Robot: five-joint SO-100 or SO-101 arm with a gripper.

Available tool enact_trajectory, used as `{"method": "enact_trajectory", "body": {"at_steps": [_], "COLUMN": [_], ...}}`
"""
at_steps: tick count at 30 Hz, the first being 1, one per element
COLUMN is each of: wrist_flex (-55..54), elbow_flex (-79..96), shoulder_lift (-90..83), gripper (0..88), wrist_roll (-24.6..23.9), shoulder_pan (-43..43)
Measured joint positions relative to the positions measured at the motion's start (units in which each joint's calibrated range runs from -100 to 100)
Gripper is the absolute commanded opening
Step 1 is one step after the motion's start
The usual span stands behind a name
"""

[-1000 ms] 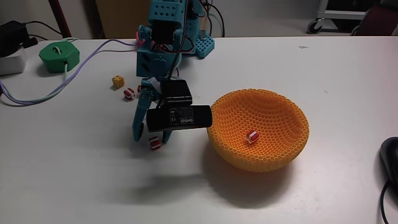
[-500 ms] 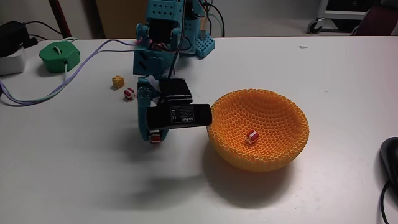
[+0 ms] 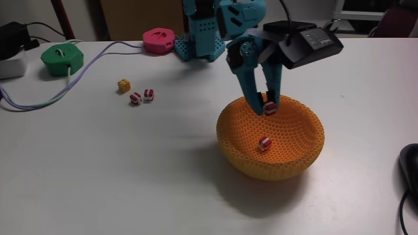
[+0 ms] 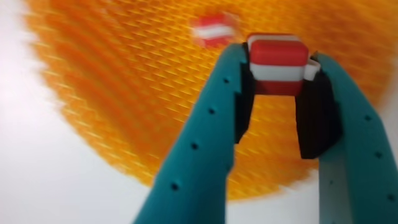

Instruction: Place cube pieces into the yellow basket

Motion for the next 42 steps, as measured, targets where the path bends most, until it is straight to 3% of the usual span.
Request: {"method": "enact_trajectory", "body": {"at_steps": [2, 5, 12, 18, 21, 24, 29, 36, 42], "wrist_flex": [-6.32, -9.98, -1.33, 22.85, 27.18, 26.96, 23.18, 18.52, 13.31], "elbow_flex": [4.24, 7.29, 7.78, 7.19, 13.40, 21.58, 31.92, 37.14, 38.42], "shoulder_lift": [0.00, -0.79, -10.33, -20.76, -26.56, -28.23, -28.23, -28.23, -24.40], "gripper": [39.3, 41.6, 40.2, 36.3, 33.7, 33.4, 33.4, 32.2, 31.5], "wrist_roll": [0.68, 3.22, 5.71, 11.48, 12.80, 12.99, 14.70, 17.68, 17.00], "shoulder_pan": [-1.16, -1.84, 3.97, 22.44, 35.30, 45.74, 55.22, 63.54, 63.64]}}
